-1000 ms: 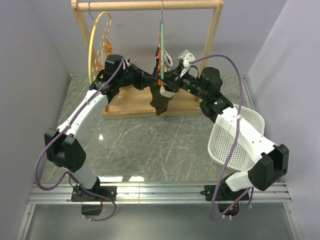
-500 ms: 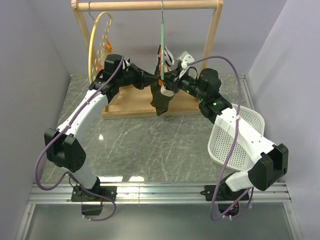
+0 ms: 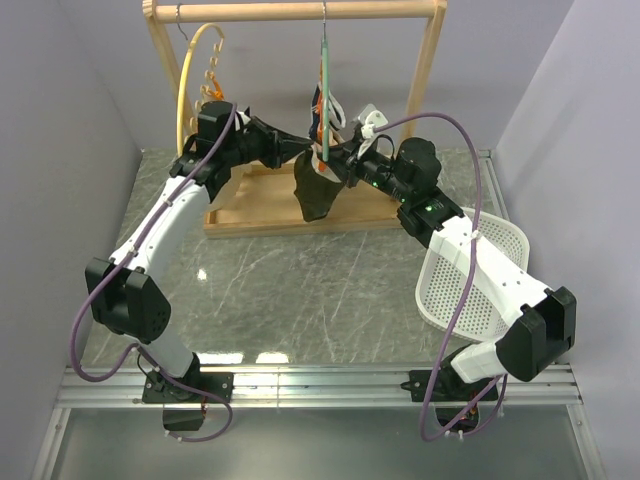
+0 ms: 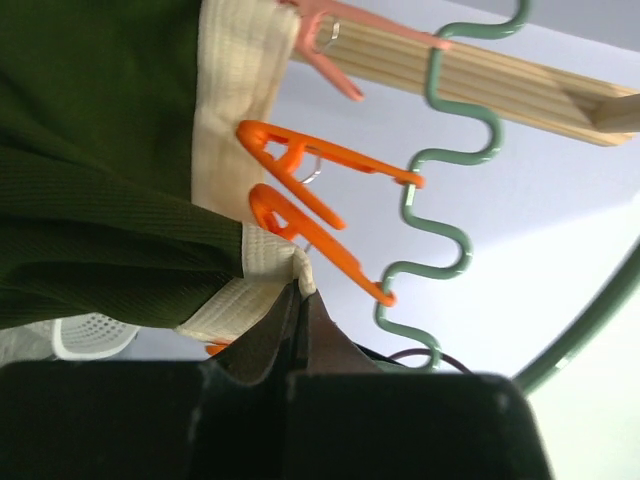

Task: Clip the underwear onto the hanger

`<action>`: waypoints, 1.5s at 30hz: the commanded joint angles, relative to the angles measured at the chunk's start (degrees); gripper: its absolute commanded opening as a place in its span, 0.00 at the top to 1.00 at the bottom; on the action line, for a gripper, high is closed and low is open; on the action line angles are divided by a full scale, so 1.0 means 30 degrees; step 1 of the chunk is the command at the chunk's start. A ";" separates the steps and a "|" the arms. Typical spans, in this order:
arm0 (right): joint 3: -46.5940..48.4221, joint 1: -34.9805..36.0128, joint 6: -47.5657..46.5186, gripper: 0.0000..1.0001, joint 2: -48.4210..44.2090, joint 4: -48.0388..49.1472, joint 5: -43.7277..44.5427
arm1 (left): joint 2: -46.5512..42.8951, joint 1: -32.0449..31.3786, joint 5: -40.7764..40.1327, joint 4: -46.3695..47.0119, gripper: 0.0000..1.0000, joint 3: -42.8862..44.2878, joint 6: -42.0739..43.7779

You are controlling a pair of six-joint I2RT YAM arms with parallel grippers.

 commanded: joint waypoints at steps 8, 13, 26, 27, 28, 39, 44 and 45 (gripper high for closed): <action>-0.0018 0.0096 0.0570 1.00 -0.0081 0.0895 0.0283 | -0.0490 0.0167 0.0261 0.1363 1.00 0.1018 -0.2414; 0.0128 0.0066 0.1008 1.00 -0.0022 0.1394 0.0196 | -0.0724 0.0167 0.0378 0.1304 1.00 0.0578 -0.2501; 0.0304 0.0095 0.2269 1.00 0.0270 0.2713 -0.0304 | -0.0695 0.0109 0.0466 0.1480 1.00 -0.0097 -0.2999; 0.0304 0.0125 0.2269 1.00 0.0300 0.2771 -0.0158 | -0.0666 0.0138 0.0466 0.1480 1.00 -0.0097 -0.3058; 0.0362 0.0154 0.2269 1.00 0.0358 0.2743 0.0250 | -0.0666 0.0109 0.0466 0.1509 1.00 -0.0068 -0.3087; -0.0162 0.0271 0.2912 1.00 0.0593 0.3736 0.2011 | -0.0550 -0.0067 0.0583 0.1714 1.00 -0.0097 -0.3556; -0.0779 0.0242 0.3732 1.00 0.0505 0.5287 0.2011 | -0.0490 -0.0125 0.0642 0.1656 1.00 -0.0038 -0.3703; -0.0954 0.0242 0.3908 1.00 0.0476 0.5495 0.1983 | -0.0519 -0.0125 0.0642 0.1627 1.00 -0.0067 -0.3703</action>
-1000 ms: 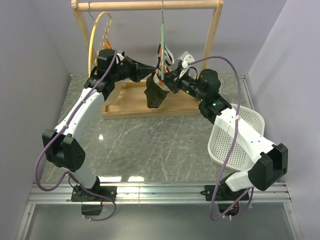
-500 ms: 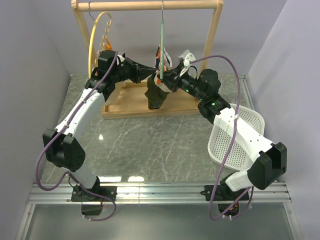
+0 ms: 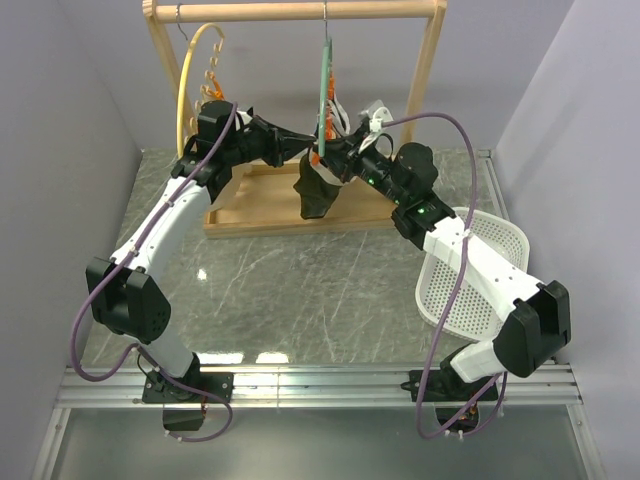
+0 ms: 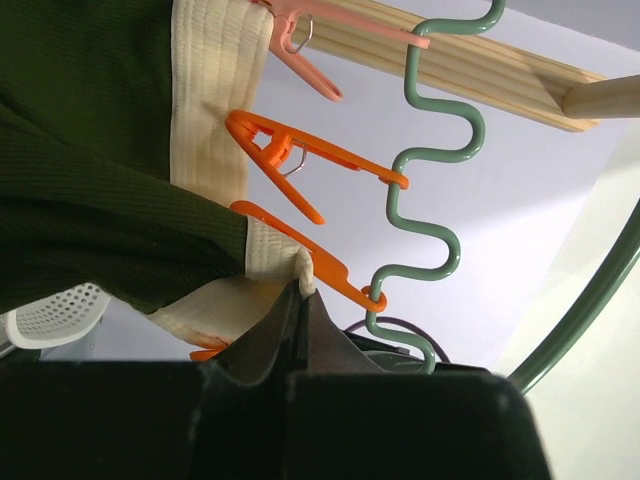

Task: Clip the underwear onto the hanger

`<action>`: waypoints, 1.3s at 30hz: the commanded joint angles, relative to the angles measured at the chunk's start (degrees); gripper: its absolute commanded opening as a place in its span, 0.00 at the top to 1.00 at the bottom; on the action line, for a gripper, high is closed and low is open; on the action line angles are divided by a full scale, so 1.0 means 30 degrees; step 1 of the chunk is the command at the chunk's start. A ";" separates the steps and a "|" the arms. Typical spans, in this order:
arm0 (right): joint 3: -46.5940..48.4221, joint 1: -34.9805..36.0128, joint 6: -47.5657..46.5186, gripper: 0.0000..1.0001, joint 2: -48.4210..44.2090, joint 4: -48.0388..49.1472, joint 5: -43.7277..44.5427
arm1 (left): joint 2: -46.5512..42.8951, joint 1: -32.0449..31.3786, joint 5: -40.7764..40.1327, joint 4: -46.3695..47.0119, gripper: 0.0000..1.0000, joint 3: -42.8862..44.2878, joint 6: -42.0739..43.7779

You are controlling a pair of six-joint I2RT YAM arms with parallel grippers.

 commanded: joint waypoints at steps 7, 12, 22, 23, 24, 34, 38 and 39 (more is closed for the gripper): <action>-0.0760 0.0024 0.1384 1.00 -0.0137 0.3132 0.0684 | -0.0549 -0.0096 -0.0094 0.0183 1.00 -0.0098 -0.2298; -0.1171 0.0024 0.1385 1.00 -0.0108 0.3484 0.0832 | -0.0549 -0.0096 -0.0064 0.0008 1.00 -0.0010 -0.2445; -0.1229 0.0082 0.1589 1.00 -0.0020 0.3484 0.0423 | -0.0461 -0.0125 -0.0035 0.0125 1.00 0.0195 -0.2709; -0.1229 0.0082 0.1619 1.00 -0.0020 0.3426 0.0364 | -0.0432 -0.0096 -0.0064 0.0096 1.00 0.0224 -0.2738; -0.1258 0.0082 0.1648 1.00 -0.0020 0.3426 0.0218 | -0.0432 -0.0096 -0.0035 0.0096 1.00 0.0254 -0.2767; -0.1171 0.0111 0.1531 0.93 0.0039 0.2870 0.0655 | -0.0402 -0.0125 0.0024 0.0066 1.00 0.0547 -0.2855; -0.1025 0.0111 0.1561 0.82 0.0127 0.2694 0.0744 | -0.0402 -0.0125 0.0053 0.0008 1.00 0.0605 -0.2855; -0.1024 0.0111 0.1561 0.82 0.0156 0.2664 0.0802 | -0.0402 -0.0125 0.0053 0.0008 1.00 0.0606 -0.2884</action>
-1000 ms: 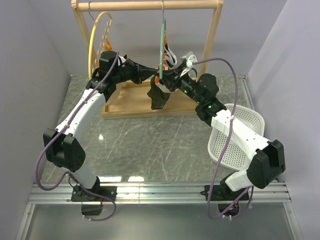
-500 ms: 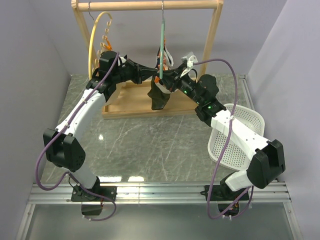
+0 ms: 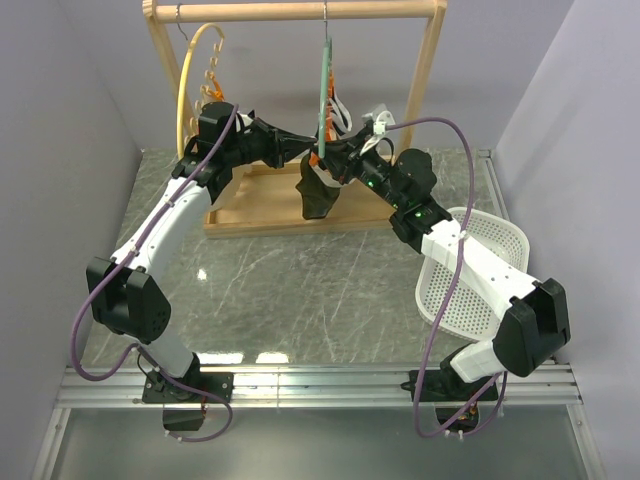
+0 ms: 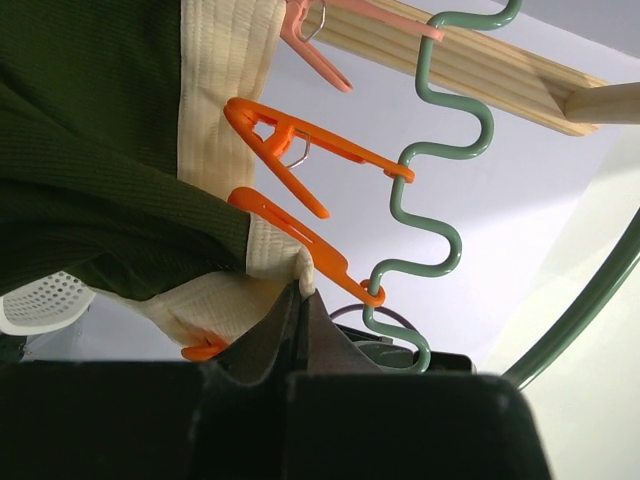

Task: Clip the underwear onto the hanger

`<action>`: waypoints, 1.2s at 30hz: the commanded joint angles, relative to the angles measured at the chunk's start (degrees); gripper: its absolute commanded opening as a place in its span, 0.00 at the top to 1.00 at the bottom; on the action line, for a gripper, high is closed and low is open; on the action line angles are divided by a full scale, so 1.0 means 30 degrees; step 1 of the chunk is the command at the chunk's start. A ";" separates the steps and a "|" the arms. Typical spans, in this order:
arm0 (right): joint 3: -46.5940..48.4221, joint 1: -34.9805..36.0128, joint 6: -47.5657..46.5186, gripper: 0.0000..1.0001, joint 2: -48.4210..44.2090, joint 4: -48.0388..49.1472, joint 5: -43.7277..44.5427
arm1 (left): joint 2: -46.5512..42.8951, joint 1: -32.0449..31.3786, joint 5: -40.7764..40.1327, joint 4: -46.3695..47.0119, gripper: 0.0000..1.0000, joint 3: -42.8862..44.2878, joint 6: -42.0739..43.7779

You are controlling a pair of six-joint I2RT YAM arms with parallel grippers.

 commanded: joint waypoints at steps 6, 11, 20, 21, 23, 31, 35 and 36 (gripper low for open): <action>0.0193 0.0082 0.0147 0.76 0.0134 0.0420 0.0556 | -0.0402 -0.0104 -0.0231 0.0117 1.00 0.0839 -0.2331; 0.0251 0.0111 0.0176 0.67 0.0135 0.0391 0.0702 | -0.0402 -0.0103 -0.0173 0.0059 1.00 0.0956 -0.2332; 0.0309 0.0053 0.0235 0.59 0.0046 0.0361 0.0497 | -0.0402 -0.0133 -0.0172 0.0089 1.00 0.0868 -0.2361; 0.0339 0.0082 0.0264 0.54 0.0017 0.0332 0.0468 | -0.0373 -0.0162 -0.0172 0.0088 1.00 0.0839 -0.2361; 0.0455 0.0111 0.0235 0.49 -0.0012 0.0273 0.0235 | -0.0402 -0.0162 -0.0172 0.0088 1.00 0.0868 -0.2331; 0.0632 0.0082 0.0060 0.38 -0.0363 0.0039 0.0029 | -0.0461 -0.0162 -0.0289 -0.0058 1.00 0.0663 -0.2156; 0.0807 0.0082 -0.0058 0.26 -0.0803 -0.0370 -0.0147 | -0.0578 -0.0133 -0.0347 -0.0234 1.00 0.0372 -0.1835; 0.0837 0.0082 -0.0116 0.23 -0.0919 -0.0546 -0.0148 | -0.0607 -0.0104 -0.0377 -0.0292 0.97 0.0283 -0.1688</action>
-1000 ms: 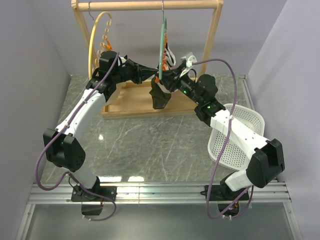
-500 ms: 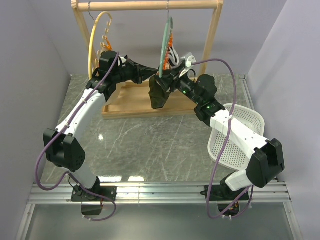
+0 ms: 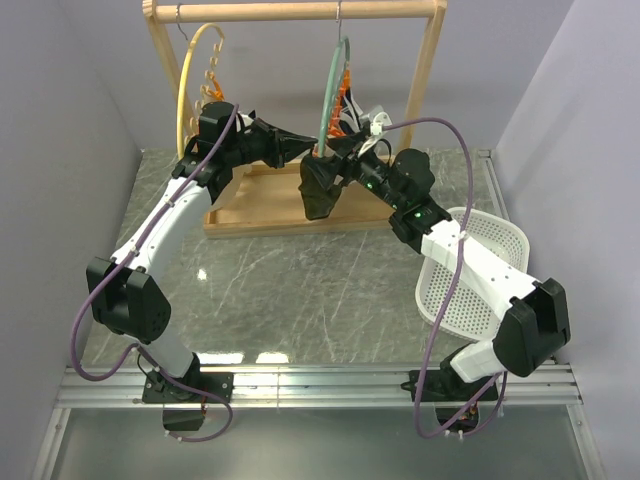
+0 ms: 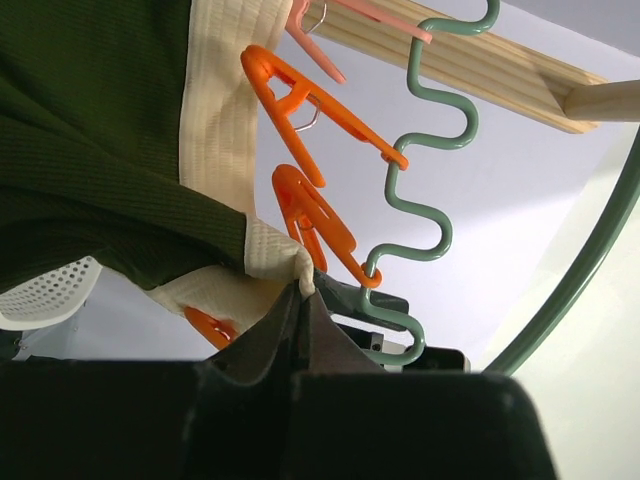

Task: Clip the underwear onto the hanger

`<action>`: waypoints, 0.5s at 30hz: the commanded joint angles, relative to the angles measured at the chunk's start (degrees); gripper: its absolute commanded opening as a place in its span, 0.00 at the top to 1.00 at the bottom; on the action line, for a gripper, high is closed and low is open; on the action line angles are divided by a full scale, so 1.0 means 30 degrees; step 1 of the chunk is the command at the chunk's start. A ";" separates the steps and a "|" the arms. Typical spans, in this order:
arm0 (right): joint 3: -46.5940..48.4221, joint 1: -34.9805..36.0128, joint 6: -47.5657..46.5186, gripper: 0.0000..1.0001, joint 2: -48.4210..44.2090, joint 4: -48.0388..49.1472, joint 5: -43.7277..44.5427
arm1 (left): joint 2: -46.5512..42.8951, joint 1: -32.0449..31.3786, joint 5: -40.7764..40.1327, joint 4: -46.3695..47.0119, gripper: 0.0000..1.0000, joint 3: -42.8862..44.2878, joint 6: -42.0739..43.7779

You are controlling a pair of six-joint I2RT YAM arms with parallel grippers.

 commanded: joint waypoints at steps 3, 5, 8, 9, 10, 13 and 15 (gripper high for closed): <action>0.0859 0.0009 -0.0408 0.17 -0.1453 -0.0519 -0.0360 | -0.0841 0.0071 -0.0749 -0.0307 0.92 -0.0514 -0.0782; 0.0801 0.0009 -0.0613 0.14 -0.1863 -0.1017 -0.0594 | -0.1075 0.0247 -0.0867 -0.0424 0.87 -0.1243 -0.0023; 0.0713 0.0009 -0.1082 0.13 -0.2420 -0.1749 -0.0887 | -0.1426 0.0482 -0.1043 -0.0337 0.72 -0.2181 0.1148; 0.0713 0.0009 -0.1315 0.12 -0.2567 -0.2012 -0.0917 | -0.1486 0.0569 -0.1101 -0.0395 0.67 -0.2360 0.1502; 0.0800 -0.0020 -0.1375 0.12 -0.2800 -0.2508 -0.0946 | -0.1573 0.0686 -0.1218 -0.0424 0.63 -0.2564 0.1795; 0.0888 -0.0108 -0.1609 0.11 -0.3327 -0.3475 -0.1269 | -0.1867 0.0921 -0.1364 -0.0131 0.51 -0.3385 0.2996; 0.0917 -0.0166 -0.1814 0.10 -0.3651 -0.3888 -0.1299 | -0.2072 0.1038 -0.1395 -0.0103 0.46 -0.3854 0.4255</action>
